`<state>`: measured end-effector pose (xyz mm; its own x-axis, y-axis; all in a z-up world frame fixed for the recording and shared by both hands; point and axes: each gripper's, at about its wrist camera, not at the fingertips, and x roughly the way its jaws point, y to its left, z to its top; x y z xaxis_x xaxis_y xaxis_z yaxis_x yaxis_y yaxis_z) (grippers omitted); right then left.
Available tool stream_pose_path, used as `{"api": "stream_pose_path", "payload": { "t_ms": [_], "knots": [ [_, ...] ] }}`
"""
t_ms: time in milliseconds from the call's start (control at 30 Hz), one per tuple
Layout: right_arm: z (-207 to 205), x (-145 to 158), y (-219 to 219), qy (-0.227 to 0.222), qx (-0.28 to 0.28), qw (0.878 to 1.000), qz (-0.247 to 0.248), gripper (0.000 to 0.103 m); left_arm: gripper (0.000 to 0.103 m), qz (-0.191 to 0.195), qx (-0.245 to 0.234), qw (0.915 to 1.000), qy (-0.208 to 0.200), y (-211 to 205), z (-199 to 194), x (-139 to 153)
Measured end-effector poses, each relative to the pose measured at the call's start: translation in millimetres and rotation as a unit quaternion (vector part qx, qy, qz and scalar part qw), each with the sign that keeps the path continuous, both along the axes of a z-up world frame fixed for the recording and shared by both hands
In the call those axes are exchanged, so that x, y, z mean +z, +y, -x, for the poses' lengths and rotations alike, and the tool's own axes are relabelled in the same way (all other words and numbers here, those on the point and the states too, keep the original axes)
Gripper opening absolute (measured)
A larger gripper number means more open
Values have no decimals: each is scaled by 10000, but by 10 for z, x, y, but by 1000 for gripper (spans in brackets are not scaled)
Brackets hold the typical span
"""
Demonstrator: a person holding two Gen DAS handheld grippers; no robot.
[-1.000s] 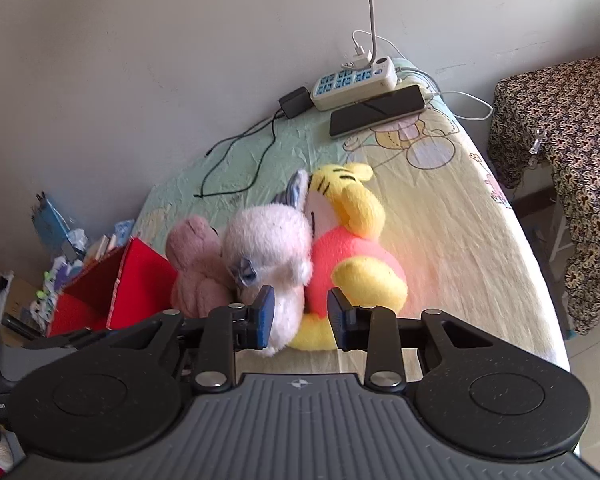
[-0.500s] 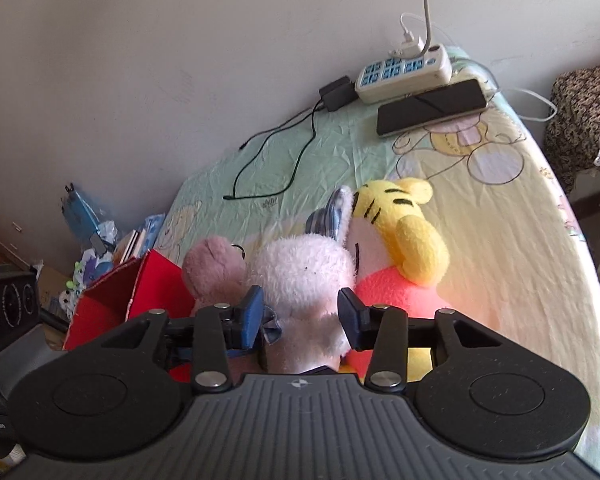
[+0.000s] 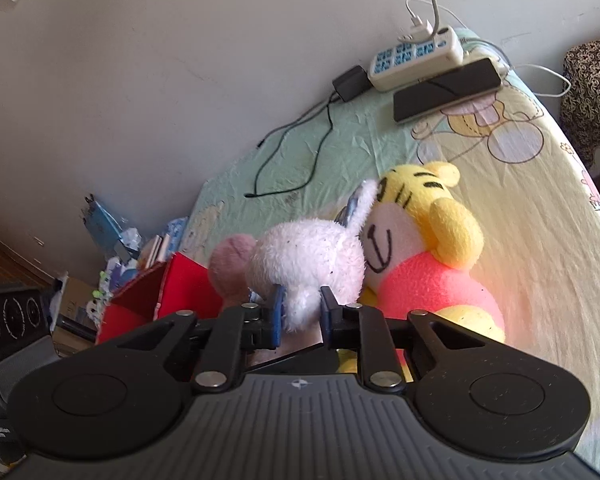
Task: Organize objects
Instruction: 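Close the right gripper on the white bunny's body, then lift the white bunny with the right gripper and carry it into the red box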
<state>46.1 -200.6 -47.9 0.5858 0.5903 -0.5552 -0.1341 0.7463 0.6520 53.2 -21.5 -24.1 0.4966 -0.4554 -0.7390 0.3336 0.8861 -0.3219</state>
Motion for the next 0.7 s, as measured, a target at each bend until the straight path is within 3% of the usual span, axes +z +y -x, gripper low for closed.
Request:
{"api": "stream_pose_path", "payload": {
  "t_ms": [300, 467, 700],
  "knots": [
    [296, 478, 330, -699, 17, 9968, -378, 20, 65, 194, -47, 9966, -804, 292, 442, 538],
    [324, 665, 926, -1055, 374, 9928, -430, 20, 65, 224, 136, 9913, -1290, 773, 694, 838],
    [180, 530, 1989, -1097, 1035, 9869, -575, 20, 65, -61, 663, 9859, -1535, 1731, 940, 978]
  ]
}}
